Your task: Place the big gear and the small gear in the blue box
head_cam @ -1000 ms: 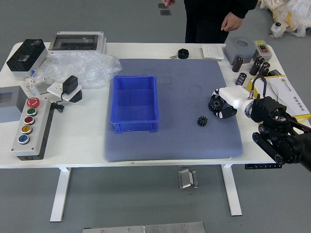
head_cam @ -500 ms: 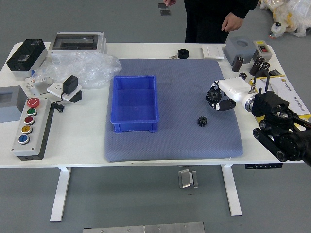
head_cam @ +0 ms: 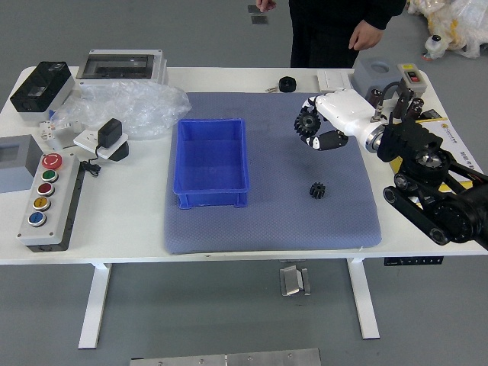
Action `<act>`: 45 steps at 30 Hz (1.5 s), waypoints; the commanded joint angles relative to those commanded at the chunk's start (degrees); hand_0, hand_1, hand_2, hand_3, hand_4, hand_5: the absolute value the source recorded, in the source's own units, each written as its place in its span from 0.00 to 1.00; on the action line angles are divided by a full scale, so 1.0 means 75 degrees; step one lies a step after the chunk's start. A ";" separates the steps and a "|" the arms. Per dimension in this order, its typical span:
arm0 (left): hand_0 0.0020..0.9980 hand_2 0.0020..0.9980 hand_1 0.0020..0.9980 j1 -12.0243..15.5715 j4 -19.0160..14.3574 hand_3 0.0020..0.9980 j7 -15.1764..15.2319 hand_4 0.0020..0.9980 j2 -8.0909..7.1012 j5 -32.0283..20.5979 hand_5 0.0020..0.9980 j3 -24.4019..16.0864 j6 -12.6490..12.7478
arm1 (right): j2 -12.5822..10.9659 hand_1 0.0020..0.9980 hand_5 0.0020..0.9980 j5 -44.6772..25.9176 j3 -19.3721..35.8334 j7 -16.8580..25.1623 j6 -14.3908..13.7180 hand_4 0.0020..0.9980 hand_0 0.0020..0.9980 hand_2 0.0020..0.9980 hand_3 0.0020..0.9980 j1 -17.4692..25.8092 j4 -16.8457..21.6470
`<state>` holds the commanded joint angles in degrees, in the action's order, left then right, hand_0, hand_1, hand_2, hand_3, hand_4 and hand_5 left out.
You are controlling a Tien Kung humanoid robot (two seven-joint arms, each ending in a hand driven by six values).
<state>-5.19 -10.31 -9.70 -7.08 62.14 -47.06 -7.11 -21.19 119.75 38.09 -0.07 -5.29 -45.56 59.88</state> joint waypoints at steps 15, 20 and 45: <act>0.87 0.82 0.85 -0.0016 0.0000 0.84 -0.0012 0.71 -0.0064 0.0105 0.30 -0.0016 -0.0014 | 0.1540 0.47 0.29 -0.0062 -0.0436 -0.0106 -0.0004 0.53 0.54 0.52 0.61 -0.0540 -0.0191; 0.87 0.82 0.85 -0.0033 0.0000 0.84 -0.0023 0.71 -0.0048 0.0120 0.30 0.0021 -0.0021 | 0.2032 0.47 0.29 -0.0124 -0.0460 -0.0074 -0.0059 0.53 0.54 0.52 0.61 -0.0431 -0.0507; 0.87 0.82 0.85 -0.0085 0.0000 0.84 -0.0030 0.71 0.0000 0.0134 0.30 0.0042 -0.0027 | 0.2330 0.61 0.61 -0.0258 0.0056 -0.0006 0.0605 0.96 0.65 0.74 0.85 -0.0246 -0.0852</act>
<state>-5.83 -10.31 -9.93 -7.07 63.15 -46.74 -7.31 -3.71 117.82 38.51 -0.12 -0.76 -47.41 53.49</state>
